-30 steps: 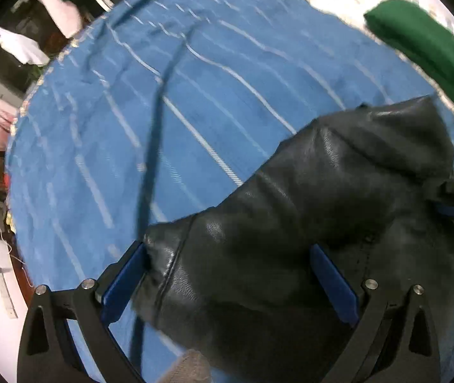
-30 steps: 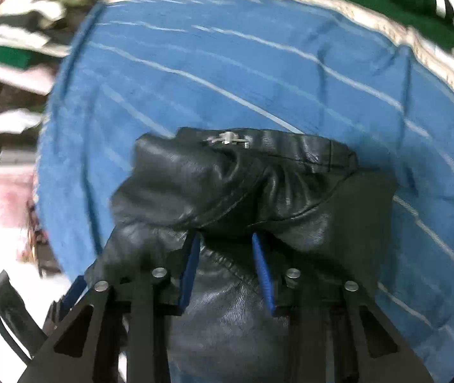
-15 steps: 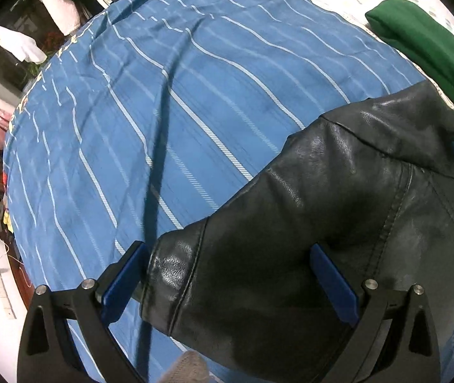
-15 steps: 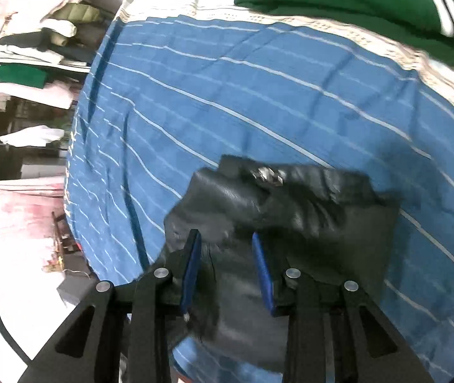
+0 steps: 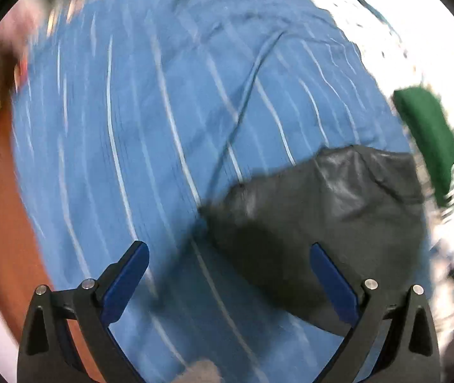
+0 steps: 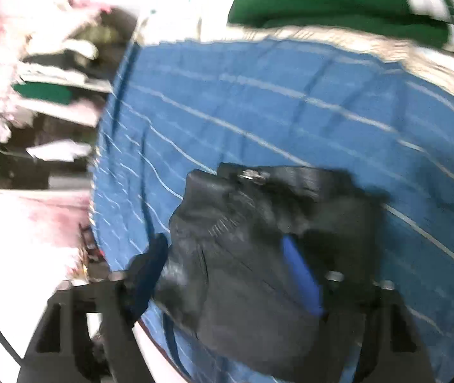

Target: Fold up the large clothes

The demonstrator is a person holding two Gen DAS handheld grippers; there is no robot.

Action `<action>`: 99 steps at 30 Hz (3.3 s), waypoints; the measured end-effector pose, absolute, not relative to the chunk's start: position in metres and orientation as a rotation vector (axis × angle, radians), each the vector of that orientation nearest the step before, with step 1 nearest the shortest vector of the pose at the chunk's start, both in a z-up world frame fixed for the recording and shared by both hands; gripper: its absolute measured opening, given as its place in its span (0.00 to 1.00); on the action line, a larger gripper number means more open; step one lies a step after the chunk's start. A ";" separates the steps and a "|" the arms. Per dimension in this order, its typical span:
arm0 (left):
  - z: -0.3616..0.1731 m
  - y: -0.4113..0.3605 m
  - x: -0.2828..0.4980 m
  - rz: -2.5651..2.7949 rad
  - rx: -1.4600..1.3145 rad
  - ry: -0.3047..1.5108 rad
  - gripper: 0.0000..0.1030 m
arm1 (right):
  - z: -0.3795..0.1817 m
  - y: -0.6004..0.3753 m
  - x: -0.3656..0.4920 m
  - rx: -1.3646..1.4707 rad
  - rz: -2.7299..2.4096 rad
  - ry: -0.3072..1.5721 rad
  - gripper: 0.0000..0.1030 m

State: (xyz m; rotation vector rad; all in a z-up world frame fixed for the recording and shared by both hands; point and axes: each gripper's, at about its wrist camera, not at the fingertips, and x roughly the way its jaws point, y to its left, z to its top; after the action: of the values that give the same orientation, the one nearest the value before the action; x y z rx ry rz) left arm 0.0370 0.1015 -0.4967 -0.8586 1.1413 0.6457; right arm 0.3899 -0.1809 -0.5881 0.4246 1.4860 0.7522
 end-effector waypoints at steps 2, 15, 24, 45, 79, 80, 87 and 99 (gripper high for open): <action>-0.513 0.097 0.031 0.614 -0.962 1.140 0.99 | -0.592 -0.208 0.380 0.456 0.744 1.494 0.76; -0.560 0.112 0.059 0.520 -1.137 0.930 0.31 | -0.745 -0.226 0.358 0.837 0.979 1.678 0.77; -0.538 0.126 0.062 0.510 -1.065 0.900 0.27 | -0.756 -0.153 0.375 0.846 1.006 1.664 0.64; -0.373 0.141 0.273 0.229 -0.867 0.704 0.24 | -0.591 -0.159 0.508 0.990 1.092 1.350 0.40; -0.469 0.029 0.551 0.242 -0.119 1.047 0.96 | -0.565 -0.185 0.677 0.236 0.038 1.259 0.87; -0.463 0.024 0.546 0.246 -0.081 1.046 0.96 | -0.571 -0.202 0.672 0.208 0.015 1.256 0.87; -0.396 0.003 0.487 0.222 0.052 1.007 0.97 | -0.524 -0.203 0.579 0.094 -0.106 1.249 0.88; -0.238 -0.013 0.350 0.125 0.075 0.979 0.97 | -0.327 -0.178 0.409 0.067 -0.207 1.091 0.89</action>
State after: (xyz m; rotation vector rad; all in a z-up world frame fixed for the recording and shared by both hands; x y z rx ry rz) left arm 0.3504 -0.0129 -0.2385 0.0754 0.9790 0.1254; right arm 0.4087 -0.1776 -0.3273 0.0669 1.0907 -0.2070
